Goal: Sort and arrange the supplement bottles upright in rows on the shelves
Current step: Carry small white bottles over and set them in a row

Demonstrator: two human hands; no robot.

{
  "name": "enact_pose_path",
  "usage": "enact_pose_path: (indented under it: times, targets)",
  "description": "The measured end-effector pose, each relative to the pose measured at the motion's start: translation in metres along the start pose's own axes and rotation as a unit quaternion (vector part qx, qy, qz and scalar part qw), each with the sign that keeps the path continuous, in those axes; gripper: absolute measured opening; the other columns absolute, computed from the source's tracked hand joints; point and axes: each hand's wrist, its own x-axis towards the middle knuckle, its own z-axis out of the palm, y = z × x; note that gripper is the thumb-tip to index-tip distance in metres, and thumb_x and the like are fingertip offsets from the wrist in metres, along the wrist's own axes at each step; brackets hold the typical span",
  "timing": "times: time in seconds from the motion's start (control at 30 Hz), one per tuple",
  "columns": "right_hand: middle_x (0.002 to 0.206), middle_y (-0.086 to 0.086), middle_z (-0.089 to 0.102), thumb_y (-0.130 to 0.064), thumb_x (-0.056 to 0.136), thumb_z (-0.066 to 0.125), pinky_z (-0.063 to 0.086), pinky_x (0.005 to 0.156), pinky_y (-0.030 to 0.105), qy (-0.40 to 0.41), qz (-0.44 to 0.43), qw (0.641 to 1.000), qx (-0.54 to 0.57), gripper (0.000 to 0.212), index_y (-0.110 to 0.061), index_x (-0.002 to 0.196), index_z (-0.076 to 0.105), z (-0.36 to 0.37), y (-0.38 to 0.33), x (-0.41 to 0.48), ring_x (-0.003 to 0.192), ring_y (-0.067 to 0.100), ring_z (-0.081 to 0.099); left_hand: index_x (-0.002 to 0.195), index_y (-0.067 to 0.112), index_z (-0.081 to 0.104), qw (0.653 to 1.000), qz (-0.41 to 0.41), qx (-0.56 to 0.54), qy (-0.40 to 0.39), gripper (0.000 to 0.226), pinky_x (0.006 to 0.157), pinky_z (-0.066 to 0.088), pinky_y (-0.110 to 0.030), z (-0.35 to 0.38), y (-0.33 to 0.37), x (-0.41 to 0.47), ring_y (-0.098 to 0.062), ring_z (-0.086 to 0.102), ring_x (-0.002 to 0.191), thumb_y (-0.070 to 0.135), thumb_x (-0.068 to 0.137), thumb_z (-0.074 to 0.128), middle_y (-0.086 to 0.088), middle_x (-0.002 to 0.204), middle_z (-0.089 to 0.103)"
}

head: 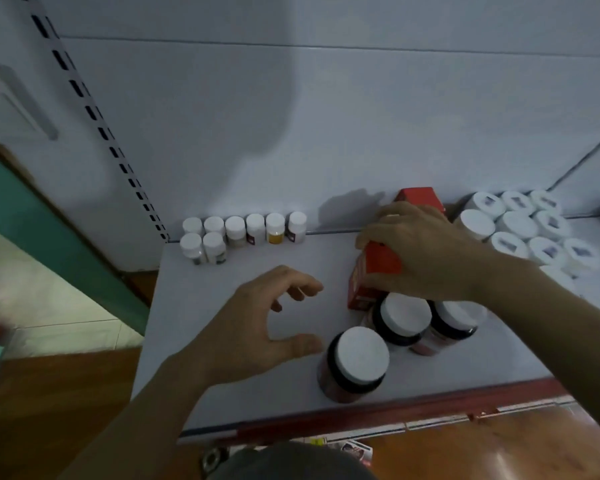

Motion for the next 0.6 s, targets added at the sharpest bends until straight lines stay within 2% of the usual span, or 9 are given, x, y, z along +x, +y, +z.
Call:
enact_pose_path:
  times: [0.1, 0.17, 0.23, 0.3, 0.37, 0.43, 0.53, 0.6]
  targets:
    - [0.107, 0.006, 0.066, -0.038, 0.083, 0.073, 0.043, 0.092, 0.046, 0.012, -0.035, 0.998, -0.043, 0.034, -0.02, 0.111, 0.067, 0.003, 0.002, 0.007, 0.103, 0.029, 0.057, 0.131, 0.031, 0.056, 0.993, 0.001, -0.073, -0.089, 0.082, 0.097, 0.045, -0.023, 0.024, 0.022, -0.002, -0.011, 0.056, 0.123, 0.04, 0.06, 0.096, 0.018, 0.129, 0.059]
    - [0.1, -0.001, 0.066, -0.053, 0.083, 0.064, 0.044, 0.092, 0.045, 0.022, -0.054, 0.998, -0.022, 0.041, -0.027, 0.115, 0.065, -0.006, -0.001, 0.01, 0.104, 0.023, 0.055, 0.131, 0.029, 0.056, 0.993, 0.001, -0.087, -0.079, 0.084, 0.102, 0.044, -0.024, 0.045, 0.029, -0.003, -0.01, 0.056, 0.125, 0.033, 0.059, 0.098, 0.017, 0.13, 0.059]
    - [0.097, -0.003, 0.067, -0.062, 0.083, 0.05, 0.046, 0.085, 0.04, 0.032, -0.055, 0.998, 0.022, 0.051, -0.028, 0.118, 0.064, -0.012, -0.005, 0.008, 0.095, 0.019, 0.055, 0.129, 0.027, 0.056, 0.995, -0.009, -0.092, -0.028, 0.075, 0.103, 0.048, -0.033, 0.063, 0.031, -0.005, -0.011, 0.058, 0.122, 0.031, 0.066, 0.096, 0.016, 0.126, 0.061]
    - [0.1, 0.0, 0.069, -0.053, 0.089, 0.051, 0.047, 0.079, 0.037, 0.058, -0.052, 0.995, 0.065, 0.044, -0.024, 0.12, 0.061, -0.015, -0.009, 0.006, 0.088, 0.019, 0.057, 0.126, 0.025, 0.058, 0.994, -0.021, -0.106, 0.015, 0.067, 0.1, 0.051, -0.04, 0.073, 0.029, -0.01, -0.016, 0.061, 0.119, 0.029, 0.07, 0.094, 0.012, 0.123, 0.064]
    - [0.106, 0.005, 0.067, -0.042, 0.096, 0.055, 0.047, 0.079, 0.037, 0.103, -0.035, 0.988, 0.112, 0.035, -0.021, 0.123, 0.057, -0.017, -0.013, 0.006, 0.09, 0.024, 0.06, 0.125, 0.026, 0.059, 0.99, -0.034, -0.129, 0.054, 0.064, 0.1, 0.052, -0.039, 0.076, 0.025, -0.015, -0.018, 0.061, 0.119, 0.028, 0.071, 0.093, 0.01, 0.121, 0.065]
    - [0.109, 0.005, 0.06, -0.038, 0.099, 0.052, 0.042, 0.078, 0.032, 0.152, -0.006, 0.974, 0.166, 0.032, -0.021, 0.126, 0.056, -0.02, -0.016, 0.004, 0.092, 0.022, 0.057, 0.121, 0.029, 0.06, 0.979, -0.041, -0.161, 0.12, 0.062, 0.098, 0.054, -0.035, 0.071, 0.026, -0.018, -0.017, 0.062, 0.118, 0.033, 0.068, 0.091, 0.011, 0.119, 0.067]
    - [0.111, -0.001, 0.05, -0.033, 0.103, 0.049, 0.044, 0.08, 0.025, 0.252, 0.07, 0.928, 0.264, 0.026, -0.023, 0.126, 0.056, -0.025, -0.025, -0.003, 0.095, 0.015, 0.052, 0.12, 0.031, 0.062, 0.946, -0.051, -0.203, 0.247, 0.06, 0.09, 0.058, -0.028, 0.053, 0.035, -0.014, -0.01, 0.064, 0.114, 0.039, 0.065, 0.085, 0.016, 0.116, 0.069]
    - [0.105, -0.01, 0.05, -0.032, 0.102, 0.05, 0.052, 0.086, 0.036, 0.334, 0.12, 0.879, 0.319, 0.021, -0.022, 0.119, 0.058, -0.028, -0.026, -0.012, 0.1, 0.016, 0.053, 0.122, 0.03, 0.062, 0.929, -0.054, -0.205, 0.302, 0.062, 0.087, 0.057, -0.025, 0.037, 0.042, -0.005, -0.008, 0.064, 0.114, 0.041, 0.065, 0.082, 0.016, 0.116, 0.069]
